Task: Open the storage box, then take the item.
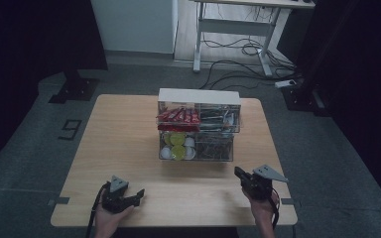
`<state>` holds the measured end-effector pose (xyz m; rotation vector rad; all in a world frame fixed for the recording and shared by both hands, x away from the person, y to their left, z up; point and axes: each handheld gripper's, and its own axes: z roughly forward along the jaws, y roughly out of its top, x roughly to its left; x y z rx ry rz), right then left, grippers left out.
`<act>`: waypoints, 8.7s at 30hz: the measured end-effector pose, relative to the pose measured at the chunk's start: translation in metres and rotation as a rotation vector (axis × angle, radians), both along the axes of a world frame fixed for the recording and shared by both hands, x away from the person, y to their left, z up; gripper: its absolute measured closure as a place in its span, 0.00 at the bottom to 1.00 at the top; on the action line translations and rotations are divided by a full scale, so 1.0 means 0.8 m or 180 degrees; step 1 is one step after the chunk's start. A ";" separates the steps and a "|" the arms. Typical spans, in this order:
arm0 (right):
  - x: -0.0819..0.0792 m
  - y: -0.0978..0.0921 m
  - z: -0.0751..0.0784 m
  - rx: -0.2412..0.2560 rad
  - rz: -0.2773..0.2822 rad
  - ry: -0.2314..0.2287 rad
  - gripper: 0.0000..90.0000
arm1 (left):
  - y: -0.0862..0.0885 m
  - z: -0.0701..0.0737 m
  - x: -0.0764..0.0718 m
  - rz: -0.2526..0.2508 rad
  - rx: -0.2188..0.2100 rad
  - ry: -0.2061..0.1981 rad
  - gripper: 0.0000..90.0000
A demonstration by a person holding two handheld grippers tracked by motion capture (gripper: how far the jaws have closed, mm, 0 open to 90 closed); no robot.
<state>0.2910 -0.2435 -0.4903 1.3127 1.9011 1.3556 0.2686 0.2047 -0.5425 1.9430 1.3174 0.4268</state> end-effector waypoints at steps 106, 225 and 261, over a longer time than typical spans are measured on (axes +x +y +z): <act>0.049 0.042 0.013 0.0225 0.0116 -0.0061 0.99 | -0.003 -0.001 -0.001 -0.0064 -0.0035 0.0044 0.32; 0.083 0.037 0.074 0.0376 0.0152 -0.0190 0.98 | -0.121 0.083 0.067 -0.0212 -0.0104 -0.0467 0.35; 0.084 0.041 0.076 0.0297 0.0167 -0.0166 0.98 | -0.166 0.076 0.115 -0.0099 0.0034 -0.0478 0.35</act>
